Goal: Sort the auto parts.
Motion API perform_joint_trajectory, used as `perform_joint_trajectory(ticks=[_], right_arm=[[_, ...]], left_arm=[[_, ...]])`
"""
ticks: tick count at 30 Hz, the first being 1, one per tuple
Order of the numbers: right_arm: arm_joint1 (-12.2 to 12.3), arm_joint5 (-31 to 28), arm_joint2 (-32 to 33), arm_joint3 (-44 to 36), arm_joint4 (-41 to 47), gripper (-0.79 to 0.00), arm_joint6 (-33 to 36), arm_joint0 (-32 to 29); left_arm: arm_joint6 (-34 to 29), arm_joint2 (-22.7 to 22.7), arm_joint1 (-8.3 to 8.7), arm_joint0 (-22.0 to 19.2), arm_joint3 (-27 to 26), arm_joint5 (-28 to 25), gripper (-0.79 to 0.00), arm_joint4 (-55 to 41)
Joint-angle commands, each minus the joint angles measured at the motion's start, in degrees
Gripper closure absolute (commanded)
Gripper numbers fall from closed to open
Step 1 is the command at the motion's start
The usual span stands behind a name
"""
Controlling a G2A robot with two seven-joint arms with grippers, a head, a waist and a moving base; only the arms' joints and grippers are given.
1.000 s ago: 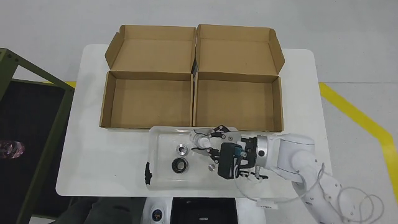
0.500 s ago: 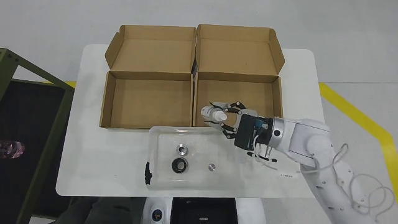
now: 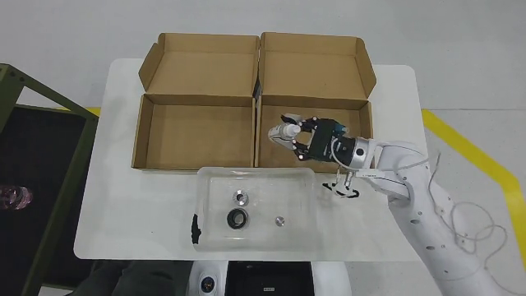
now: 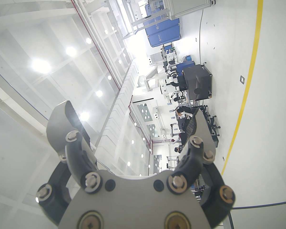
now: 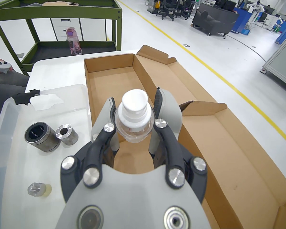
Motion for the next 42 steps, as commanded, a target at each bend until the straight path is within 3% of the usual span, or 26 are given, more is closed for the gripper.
perform_joint_trajectory(ticks=[1,8,20,38,42], right_arm=[[-0.2,0.8,-0.7,1.6,0.6,0.0,1.0,1.5],[-1.3,3.6,-3.6,7.9,4.9,0.0,3.3,6.4],[-3.1,8.6,-8.9,16.6,3.7,0.0,6.8,12.7],[-5.3,11.5,-13.8,26.2,1.9,0.0,5.7,17.2],[-5.6,12.0,-14.1,27.2,1.7,-0.175,5.7,17.4]], left_arm=[[0.0,0.0,0.0,0.0,0.0,0.0,-0.785,0.0],[0.0,0.0,0.0,0.0,0.0,0.0,-0.785,0.0],[0.0,0.0,0.0,0.0,0.0,0.0,-0.785,0.0],[0.0,0.0,0.0,0.0,0.0,0.0,-0.785,0.0],[0.0,0.0,0.0,0.0,0.0,0.0,-0.785,0.0]])
